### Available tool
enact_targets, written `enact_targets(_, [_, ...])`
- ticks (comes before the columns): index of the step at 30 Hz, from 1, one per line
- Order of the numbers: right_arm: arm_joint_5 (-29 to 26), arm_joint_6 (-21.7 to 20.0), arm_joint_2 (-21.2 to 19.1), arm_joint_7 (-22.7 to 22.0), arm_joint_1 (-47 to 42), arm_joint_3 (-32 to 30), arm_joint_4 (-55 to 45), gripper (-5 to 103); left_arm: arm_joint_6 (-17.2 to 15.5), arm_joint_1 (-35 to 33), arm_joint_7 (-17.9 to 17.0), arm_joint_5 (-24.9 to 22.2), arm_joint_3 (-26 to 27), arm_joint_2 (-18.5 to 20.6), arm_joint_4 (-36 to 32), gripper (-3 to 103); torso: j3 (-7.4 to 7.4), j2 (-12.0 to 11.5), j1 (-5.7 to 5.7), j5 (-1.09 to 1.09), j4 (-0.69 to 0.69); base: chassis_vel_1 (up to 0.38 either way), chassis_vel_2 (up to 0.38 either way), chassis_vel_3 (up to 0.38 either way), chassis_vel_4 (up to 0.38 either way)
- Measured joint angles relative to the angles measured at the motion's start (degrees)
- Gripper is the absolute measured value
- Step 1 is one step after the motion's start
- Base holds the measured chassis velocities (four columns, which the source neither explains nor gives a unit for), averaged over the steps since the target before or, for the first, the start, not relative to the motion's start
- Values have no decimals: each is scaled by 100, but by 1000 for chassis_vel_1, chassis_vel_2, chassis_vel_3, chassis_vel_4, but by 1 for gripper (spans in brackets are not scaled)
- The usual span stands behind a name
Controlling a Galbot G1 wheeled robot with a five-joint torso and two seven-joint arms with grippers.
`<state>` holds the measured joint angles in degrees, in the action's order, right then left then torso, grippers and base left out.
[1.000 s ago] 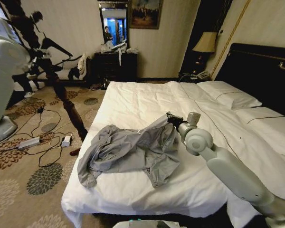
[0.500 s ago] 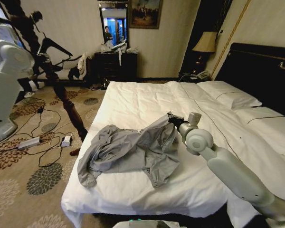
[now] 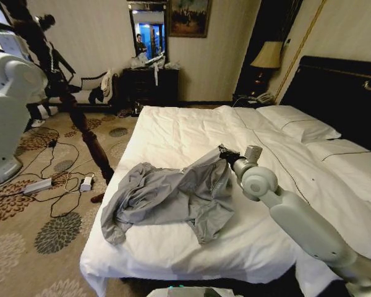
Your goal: Pick up the clothes from the bed and hang them on the clothes hanger.
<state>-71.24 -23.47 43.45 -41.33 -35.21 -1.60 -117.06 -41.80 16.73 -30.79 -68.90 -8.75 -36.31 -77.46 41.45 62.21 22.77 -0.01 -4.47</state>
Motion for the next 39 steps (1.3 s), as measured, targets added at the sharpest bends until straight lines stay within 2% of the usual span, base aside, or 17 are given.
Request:
enact_targets(12, [-20,0,-19,-37,30,22,-34,0,140,150,190,162,-97,199,-474,18,0,0,0,-1,2,0,0,0,0])
enact_targets(18, [-28,0,-60,-62,11,16,-45,0,133,18,321,-37,-73,407,-902,18,-1,0,-1,1,-3,0,0,0,0])
enact_targets(23, [-20,0,-97,-63,-67,-37,-62,0,157,-377,373,-215,185,610,-1237,18,0,0,0,0,1,0,0,0,0])
enact_targets(25, [-6,-1,-116,-67,-95,-71,-58,0,266,-998,567,-315,570,856,-1687,18,-1,0,0,3,-1,0,0,0,0])
enact_targets(26, [-6,-1,-116,-67,-95,-71,-58,0,266,-998,567,-315,570,856,-1687,18,-1,0,0,3,-1,0,0,0,0])
enact_targets(28, [8,-1,-138,-68,-112,-98,-35,0,380,-1570,722,-369,841,1052,-2055,18,-1,0,-1,1,1,0,0,0,0])
enact_targets(29, [21,-1,-163,-68,-123,-114,-13,0,512,-2163,892,-449,1116,1213,-2408,18,-1,0,-1,-2,4,0,0,0,0])
enact_targets(31, [64,-1,-197,-51,-130,-127,8,0,773,-2926,1201,-606,1459,1400,-2823,18,-1,0,-1,-4,3,0,0,0,0])
enact_targets(32, [64,-1,-197,-51,-130,-127,8,0,773,-2926,1201,-606,1459,1400,-2823,18,-1,0,-1,-4,3,0,0,0,0])
enact_targets(35, [119,-3,-215,-35,-117,-117,45,0,1280,-4175,1847,-627,2157,1582,-3309,18,-1,0,-1,3,-1,0,0,0,0])
enact_targets(36, [123,-3,-214,-35,-111,-110,51,0,1405,-4466,1994,-648,2322,1592,-3417,18,-1,0,-1,2,0,0,0,0,0])
enact_targets(37, [123,-3,-214,-35,-111,-110,51,0,1405,-4466,1994,-648,2322,1592,-3417,18,-1,0,-1,2,0,0,0,0,0])
enact_targets(39, [163,-5,-214,-31,-93,-80,86,0,1732,-5255,2429,-747,2826,1578,-3719,18,-1,0,-1,0,1,0,0,0,0])
